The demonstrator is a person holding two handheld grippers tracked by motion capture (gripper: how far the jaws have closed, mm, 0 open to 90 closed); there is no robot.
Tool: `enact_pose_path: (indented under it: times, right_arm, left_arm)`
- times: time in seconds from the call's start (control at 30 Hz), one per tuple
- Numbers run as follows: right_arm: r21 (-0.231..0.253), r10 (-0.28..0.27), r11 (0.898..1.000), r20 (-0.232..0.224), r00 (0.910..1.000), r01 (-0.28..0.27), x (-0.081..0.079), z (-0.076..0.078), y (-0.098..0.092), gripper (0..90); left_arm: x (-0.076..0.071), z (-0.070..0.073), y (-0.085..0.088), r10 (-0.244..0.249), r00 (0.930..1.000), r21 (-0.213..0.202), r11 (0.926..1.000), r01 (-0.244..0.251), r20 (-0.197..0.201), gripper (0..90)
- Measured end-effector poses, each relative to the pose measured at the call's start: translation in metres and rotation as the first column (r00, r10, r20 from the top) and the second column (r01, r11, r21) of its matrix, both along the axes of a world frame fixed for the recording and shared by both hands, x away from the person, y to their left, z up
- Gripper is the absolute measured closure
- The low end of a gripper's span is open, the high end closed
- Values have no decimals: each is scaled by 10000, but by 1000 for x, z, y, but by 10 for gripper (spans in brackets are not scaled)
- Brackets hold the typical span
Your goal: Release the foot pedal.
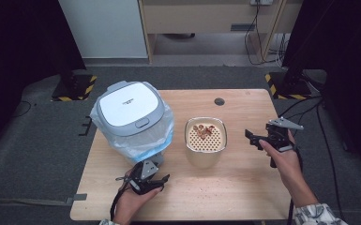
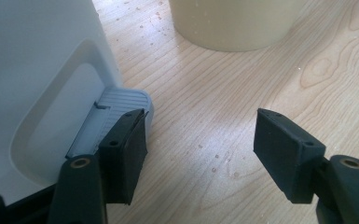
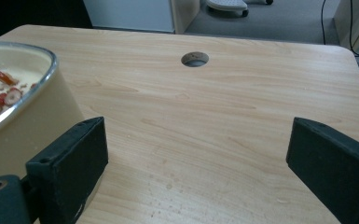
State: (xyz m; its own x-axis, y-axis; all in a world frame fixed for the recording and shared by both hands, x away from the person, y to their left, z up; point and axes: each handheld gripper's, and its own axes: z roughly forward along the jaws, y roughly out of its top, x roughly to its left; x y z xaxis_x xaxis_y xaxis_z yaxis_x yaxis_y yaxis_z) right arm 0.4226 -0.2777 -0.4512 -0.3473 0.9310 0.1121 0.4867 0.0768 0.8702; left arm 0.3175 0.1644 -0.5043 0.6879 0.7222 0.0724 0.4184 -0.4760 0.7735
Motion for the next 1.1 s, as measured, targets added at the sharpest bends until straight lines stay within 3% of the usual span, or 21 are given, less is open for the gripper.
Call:
enact_pose_path:
  times: [0.23,0.47,0.87,1.1]
  right_arm:
    - [-149,-27,9999,-193,9998,24,-8,-17,2,61]
    - [-572,145,9982,-815,9966,-192,-12,-36,10,58]
    - [-1026,-462,9943,-1832,9820,276,12,-65,17,57]
    - [-797,-729,9952,-2071,9756,575,19,-73,19,58]
  left_arm:
    - [-4,0,8,31,10000,13,10000,-31,-93,317]
    - [-4,0,8,-103,9998,108,9999,105,-197,325]
    - [-1,-4,10,-31,9991,259,9997,42,-424,296]
    - [-1,-5,10,-53,9989,304,9995,67,-468,290]
